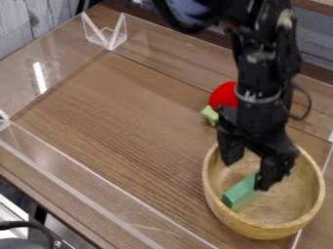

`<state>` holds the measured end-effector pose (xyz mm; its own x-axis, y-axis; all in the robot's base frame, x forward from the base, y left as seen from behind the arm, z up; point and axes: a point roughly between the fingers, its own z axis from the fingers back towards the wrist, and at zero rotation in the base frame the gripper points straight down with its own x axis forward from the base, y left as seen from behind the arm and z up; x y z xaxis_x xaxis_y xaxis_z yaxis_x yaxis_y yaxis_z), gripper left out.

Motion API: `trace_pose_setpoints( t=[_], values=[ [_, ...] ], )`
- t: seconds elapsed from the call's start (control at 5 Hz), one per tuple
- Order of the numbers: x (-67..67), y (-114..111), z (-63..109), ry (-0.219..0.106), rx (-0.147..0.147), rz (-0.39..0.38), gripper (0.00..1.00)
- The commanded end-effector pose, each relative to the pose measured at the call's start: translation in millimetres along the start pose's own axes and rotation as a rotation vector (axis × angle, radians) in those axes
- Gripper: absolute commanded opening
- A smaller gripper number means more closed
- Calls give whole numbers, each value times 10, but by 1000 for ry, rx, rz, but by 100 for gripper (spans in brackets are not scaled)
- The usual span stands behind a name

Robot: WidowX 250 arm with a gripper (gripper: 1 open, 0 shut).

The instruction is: Put the green block in the brown bowl

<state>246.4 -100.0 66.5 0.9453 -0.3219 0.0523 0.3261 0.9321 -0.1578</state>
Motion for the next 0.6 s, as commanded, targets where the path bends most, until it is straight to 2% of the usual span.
trace_pose_setpoints(
  t=[0.0,0.2,0.4],
  values=[
    [122,18,483,-132,6,12,100],
    [144,120,845,-217,17,36,100],
    [219,295,1125,-268,34,79,100]
  ],
)
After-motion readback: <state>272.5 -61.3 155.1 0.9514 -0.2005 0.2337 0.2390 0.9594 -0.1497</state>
